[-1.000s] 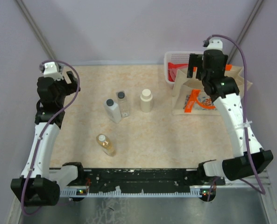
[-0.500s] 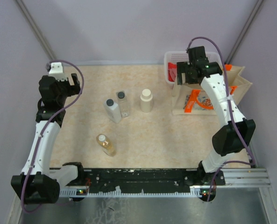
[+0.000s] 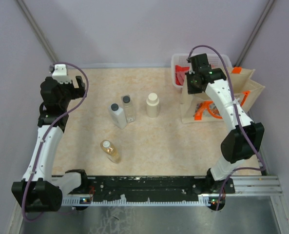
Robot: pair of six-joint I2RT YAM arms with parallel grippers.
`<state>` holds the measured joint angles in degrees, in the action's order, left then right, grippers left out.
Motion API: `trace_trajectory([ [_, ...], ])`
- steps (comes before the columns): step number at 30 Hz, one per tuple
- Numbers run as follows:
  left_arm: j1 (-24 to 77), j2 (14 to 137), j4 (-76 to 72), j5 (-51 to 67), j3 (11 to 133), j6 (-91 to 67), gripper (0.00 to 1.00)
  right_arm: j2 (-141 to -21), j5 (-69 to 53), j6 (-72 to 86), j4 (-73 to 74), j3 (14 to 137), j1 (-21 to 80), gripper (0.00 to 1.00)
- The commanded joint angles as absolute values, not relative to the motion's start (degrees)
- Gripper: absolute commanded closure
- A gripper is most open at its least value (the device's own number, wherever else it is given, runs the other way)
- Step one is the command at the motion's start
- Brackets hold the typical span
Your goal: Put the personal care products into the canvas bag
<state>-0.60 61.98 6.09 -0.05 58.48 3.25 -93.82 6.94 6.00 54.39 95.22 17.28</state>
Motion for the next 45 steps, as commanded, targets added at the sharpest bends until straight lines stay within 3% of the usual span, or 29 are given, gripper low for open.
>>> trace_trajectory([
  [1,-0.39,62.19,0.87,3.16,58.7,3.2,0.0,-89.13,6.59,5.8,62.67,99.04,22.43,1.0],
  [15,-0.33,66.83,-6.85,5.91,59.02,2.77,0.0,-77.49,4.27,16.42,67.3,91.69,48.89,1.0],
  [23,0.06,67.51,-7.94,6.1,59.5,3.18,0.0,-80.07,1.73,17.03,64.2,90.37,60.19,1.0],
  [29,0.67,66.59,-7.51,5.43,59.25,4.08,0.0,-81.62,-0.34,14.92,62.45,91.25,63.0,1.0],
  [32,1.29,65.99,-7.01,6.24,58.84,3.71,0.0,-81.44,-0.96,14.28,63.3,91.94,63.02,0.75],
  [37,3.62,65.03,-6.99,7.65,57.79,3.33,0.0,-79.44,-0.15,13.49,65.24,93.4,63.02,0.51],
  [45,11.41,67.74,-8.7,15.64,61.29,2.2,0.0,-76.85,10.38,14.43,68.13,101.58,63.02,0.36],
])
